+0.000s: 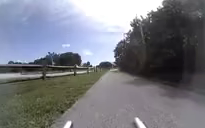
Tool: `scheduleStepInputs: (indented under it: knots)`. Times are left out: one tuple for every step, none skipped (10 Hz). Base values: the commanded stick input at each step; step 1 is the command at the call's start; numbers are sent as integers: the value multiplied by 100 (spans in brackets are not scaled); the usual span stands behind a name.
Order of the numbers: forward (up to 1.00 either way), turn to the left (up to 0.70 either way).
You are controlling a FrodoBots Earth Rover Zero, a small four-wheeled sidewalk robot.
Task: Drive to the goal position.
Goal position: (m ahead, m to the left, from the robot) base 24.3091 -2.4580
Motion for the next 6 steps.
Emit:
scheduleStepInputs:
  knots:
    - [50,0]
    - [50,0]
    - [50,0]
    - [50,0]
    - [50,0]
    - [50,0]
